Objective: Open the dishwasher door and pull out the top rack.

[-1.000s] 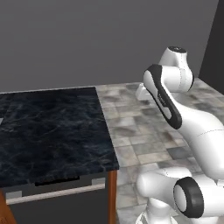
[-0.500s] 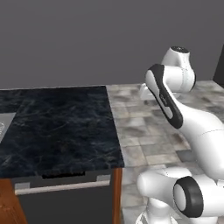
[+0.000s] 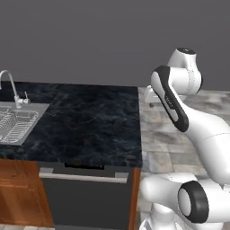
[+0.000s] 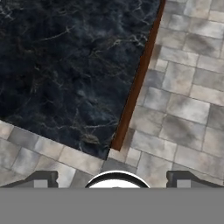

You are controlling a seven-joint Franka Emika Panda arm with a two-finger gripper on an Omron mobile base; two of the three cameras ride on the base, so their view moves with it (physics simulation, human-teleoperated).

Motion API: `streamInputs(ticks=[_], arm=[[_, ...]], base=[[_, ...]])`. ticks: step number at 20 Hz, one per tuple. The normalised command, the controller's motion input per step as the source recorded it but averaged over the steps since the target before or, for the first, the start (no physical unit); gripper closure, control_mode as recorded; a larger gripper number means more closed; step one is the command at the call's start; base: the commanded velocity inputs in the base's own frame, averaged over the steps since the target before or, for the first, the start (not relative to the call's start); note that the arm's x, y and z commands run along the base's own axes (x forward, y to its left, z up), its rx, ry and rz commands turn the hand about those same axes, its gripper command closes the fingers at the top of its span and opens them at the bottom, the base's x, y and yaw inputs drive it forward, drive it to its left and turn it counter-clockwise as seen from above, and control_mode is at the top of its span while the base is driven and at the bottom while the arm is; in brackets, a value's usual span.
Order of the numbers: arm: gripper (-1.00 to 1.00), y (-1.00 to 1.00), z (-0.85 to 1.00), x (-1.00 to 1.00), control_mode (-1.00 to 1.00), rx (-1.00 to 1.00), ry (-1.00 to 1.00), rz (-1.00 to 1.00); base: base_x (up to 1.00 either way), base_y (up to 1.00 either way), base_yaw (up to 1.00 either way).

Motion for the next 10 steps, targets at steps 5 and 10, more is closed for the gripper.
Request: streamInputs(ticks=[5,10], arm=[[-1.0,0.0,0.0,0.0,1.0,0.0,0.0,0.0],[-1.0,0.0,0.0,0.0,1.0,0.0,0.0,0.0]], base=[[0.0,-0.14,0.36],[0.0,-0.22,0.36]])
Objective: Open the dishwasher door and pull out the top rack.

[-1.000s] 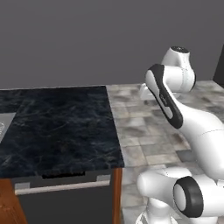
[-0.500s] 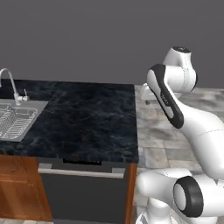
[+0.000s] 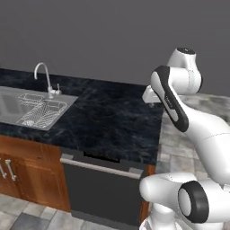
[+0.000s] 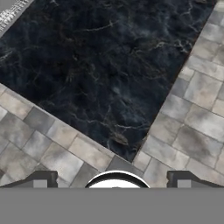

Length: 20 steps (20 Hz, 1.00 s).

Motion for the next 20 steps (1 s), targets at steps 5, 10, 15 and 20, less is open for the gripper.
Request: streamInputs(ticks=[5,10,15,20], arm=[[-1.0,0.0,0.0,0.0,1.0,0.0,0.0,0.0],[-1.0,0.0,0.0,0.0,1.0,0.0,0.0,0.0],[-1.0,0.0,0.0,0.0,1.0,0.0,0.0,0.0],[-1.0,0.0,0.0,0.0,1.0,0.0,0.0,0.0]], base=[[0.0,-0.24,0.34],[0.0,-0.22,0.3],[0.0,-0.24,0.25],[0.0,-0.39,0.26]])
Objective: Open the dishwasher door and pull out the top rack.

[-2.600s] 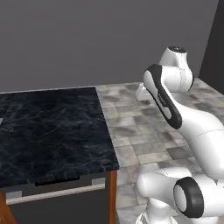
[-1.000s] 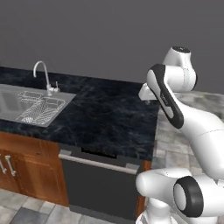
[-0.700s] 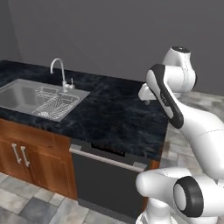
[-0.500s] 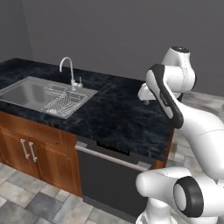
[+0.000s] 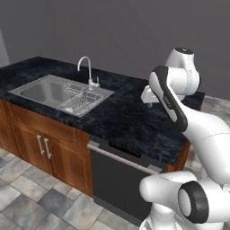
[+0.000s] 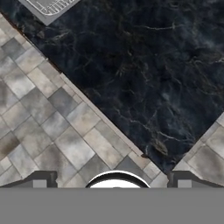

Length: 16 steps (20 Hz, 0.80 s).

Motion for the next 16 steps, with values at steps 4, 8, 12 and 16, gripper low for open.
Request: streamInputs(ticks=[4,8,12,16], arm=[[-1.0,0.0,0.0,0.0,1.0,0.0,0.0,0.0],[-1.0,0.0,0.0,0.0,1.0,0.0,0.0,0.0],[-1.0,0.0,0.0,0.0,1.0,0.0,0.0,0.0],[-1.0,0.0,0.0,0.0,1.0,0.0,0.0,0.0]], base=[[-0.01,-0.49,0.26],[-0.16,-0.61,0.18],[-0.21,-0.65,0.12],[-0.02,-0.39,0.12]])
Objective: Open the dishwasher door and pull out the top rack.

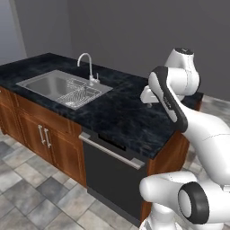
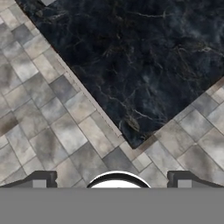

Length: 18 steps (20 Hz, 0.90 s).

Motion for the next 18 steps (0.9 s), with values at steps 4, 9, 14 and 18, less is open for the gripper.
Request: streamInputs(ticks=[4,9,14,18], arm=[[-1.0,-0.01,-0.02,0.0,-1.0,0.0,0.0,0.03],[-1.0,0.04,-0.05,0.0,-1.0,0.0,0.0,0.11],[-1.0,0.55,-0.02,0.0,-1.0,-0.07,0.0,0.09],[-1.0,0.75,-0.06,0.0,-1.0,-0.13,0.0,0.06]], base=[[0.0,-0.12,0.09],[0.0,0.0,0.0],[0.0,0.0,0.0],[0.0,0.0,0.0]])
